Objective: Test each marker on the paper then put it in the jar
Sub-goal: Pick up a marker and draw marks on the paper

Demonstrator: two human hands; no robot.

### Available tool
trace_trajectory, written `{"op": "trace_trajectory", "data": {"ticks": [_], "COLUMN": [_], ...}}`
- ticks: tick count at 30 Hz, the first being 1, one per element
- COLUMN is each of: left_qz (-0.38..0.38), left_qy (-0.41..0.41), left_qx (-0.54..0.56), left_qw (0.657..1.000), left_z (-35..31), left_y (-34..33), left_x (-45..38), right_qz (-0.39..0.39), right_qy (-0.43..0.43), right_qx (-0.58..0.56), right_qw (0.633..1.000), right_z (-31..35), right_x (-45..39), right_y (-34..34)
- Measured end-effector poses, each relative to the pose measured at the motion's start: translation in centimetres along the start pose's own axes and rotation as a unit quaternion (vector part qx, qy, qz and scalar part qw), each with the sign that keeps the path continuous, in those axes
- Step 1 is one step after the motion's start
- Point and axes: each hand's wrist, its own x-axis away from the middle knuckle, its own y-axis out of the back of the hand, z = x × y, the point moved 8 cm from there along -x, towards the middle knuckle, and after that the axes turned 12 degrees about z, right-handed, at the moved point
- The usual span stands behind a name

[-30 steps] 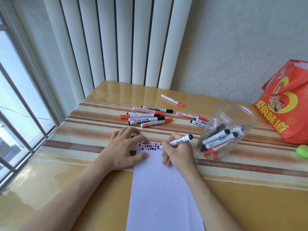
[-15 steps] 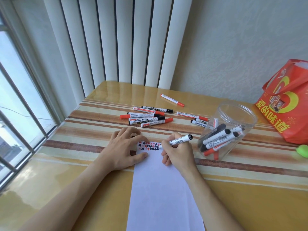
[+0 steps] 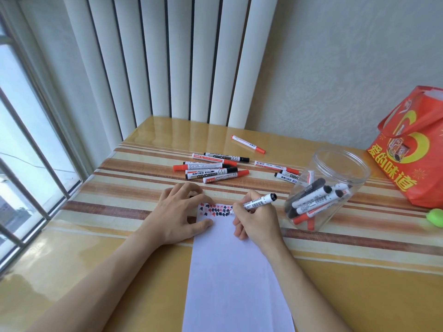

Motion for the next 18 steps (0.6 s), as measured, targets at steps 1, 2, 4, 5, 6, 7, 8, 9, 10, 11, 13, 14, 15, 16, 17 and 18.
{"op": "trace_trajectory", "data": {"ticks": [1,2,4,5,6,7,8,9,10,11,13,14,15,16,17,18], "left_qz": [-0.001,-0.002,-0.01,-0.02,-0.033,-0.048,-0.062,-0.074,-0.081,-0.085,-0.096,-0.105,-0.118,-0.13,-0.14,-0.143], "left_qy": [-0.001,-0.002,-0.002,0.002,0.01,0.026,0.046,0.067,0.087,0.1,0.102,0.091,0.073,0.053,0.035,0.022], "left_qx": [0.001,0.002,0.013,0.023,0.036,0.048,0.055,0.054,0.048,0.039,0.024,0.024,0.03,0.045,0.063,0.076], "left_qw": [1.0,1.0,1.0,1.0,0.999,0.997,0.995,0.994,0.992,0.991,0.99,0.99,0.99,0.989,0.988,0.986], "left_z": [0.0,0.0,0.0,0.1,0.3,0.6,1.1,1.5,1.9,2.2,2.6,2.5,2.3,2.1,1.8,1.5], "left_y": [0.0,0.0,0.2,0.3,0.5,0.7,0.8,0.8,0.7,0.7,0.7,0.8,1.0,1.4,1.8,2.1], "left_x": [0.0,0.1,0.1,0.1,0.2,0.2,0.2,0.3,0.3,0.3,0.2,0.2,0.3,0.4,0.5,0.7], "right_qz": [0.002,0.003,0.003,0.0,-0.002,-0.002,0.0,0.002,0.005,0.008,0.023,0.034,0.047,0.06,0.073,0.082], "right_qy": [0.0,-0.001,0.001,0.004,0.008,0.014,0.022,0.031,0.039,0.048,0.07,0.083,0.095,0.105,0.112,0.116], "right_qx": [0.004,0.009,0.014,0.009,-0.001,-0.013,-0.025,-0.035,-0.044,-0.051,-0.062,-0.066,-0.07,-0.074,-0.081,-0.09], "right_qw": [1.0,1.0,1.0,1.0,1.0,1.0,0.999,0.999,0.998,0.998,0.995,0.994,0.992,0.99,0.988,0.986], "right_z": [0.0,0.0,0.0,0.0,0.0,0.1,0.1,0.3,0.4,0.5,1.1,1.3,1.6,1.8,2.0,2.2], "right_x": [0.0,0.0,0.0,0.0,0.0,0.0,-0.1,-0.1,-0.1,-0.1,0.0,0.0,0.1,0.2,0.3,0.4], "right_y": [0.0,0.0,0.1,0.1,0.2,0.3,0.3,0.4,0.5,0.5,0.4,0.2,-0.1,-0.4,-0.7,-1.0]}}
